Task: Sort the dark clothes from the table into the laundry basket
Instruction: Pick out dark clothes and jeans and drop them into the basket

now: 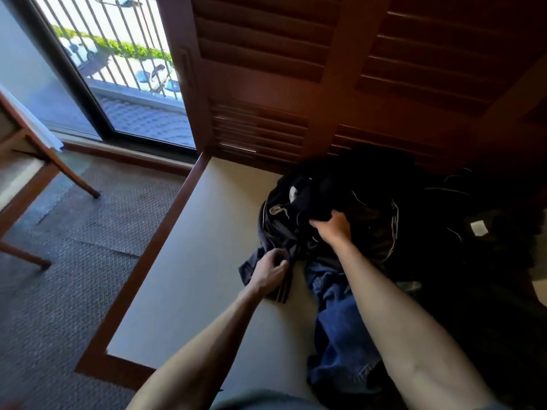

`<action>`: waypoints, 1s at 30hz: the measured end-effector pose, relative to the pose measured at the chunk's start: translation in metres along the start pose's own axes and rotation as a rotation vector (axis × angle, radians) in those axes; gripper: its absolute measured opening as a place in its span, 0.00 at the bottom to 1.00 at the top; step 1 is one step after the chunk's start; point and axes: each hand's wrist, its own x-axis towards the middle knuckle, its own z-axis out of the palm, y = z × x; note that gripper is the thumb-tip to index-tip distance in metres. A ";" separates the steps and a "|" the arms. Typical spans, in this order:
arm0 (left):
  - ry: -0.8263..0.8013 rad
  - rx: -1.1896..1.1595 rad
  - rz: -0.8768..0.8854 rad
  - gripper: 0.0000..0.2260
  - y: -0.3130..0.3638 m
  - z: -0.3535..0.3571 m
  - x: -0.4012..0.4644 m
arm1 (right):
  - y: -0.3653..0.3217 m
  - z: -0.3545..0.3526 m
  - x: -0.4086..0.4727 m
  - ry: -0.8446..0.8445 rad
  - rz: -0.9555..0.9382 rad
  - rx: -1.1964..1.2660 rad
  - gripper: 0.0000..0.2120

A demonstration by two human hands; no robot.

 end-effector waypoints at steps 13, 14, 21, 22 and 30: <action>-0.075 0.291 0.284 0.33 0.089 -0.051 0.016 | 0.073 0.049 -0.198 -0.394 -0.154 0.036 0.16; -0.144 0.344 0.278 0.38 0.090 -0.046 0.014 | 0.078 0.050 -0.211 -0.440 -0.112 0.037 0.17; -0.100 0.304 0.236 0.27 0.044 -0.047 -0.013 | 0.106 0.039 -0.200 -0.047 -0.037 0.237 0.18; -0.072 0.283 0.224 0.26 0.044 -0.055 -0.017 | 0.103 0.035 -0.196 0.040 -0.022 0.257 0.18; -0.115 0.186 0.495 0.22 0.099 -0.133 -0.061 | 0.021 0.007 -0.168 0.124 -0.132 0.749 0.14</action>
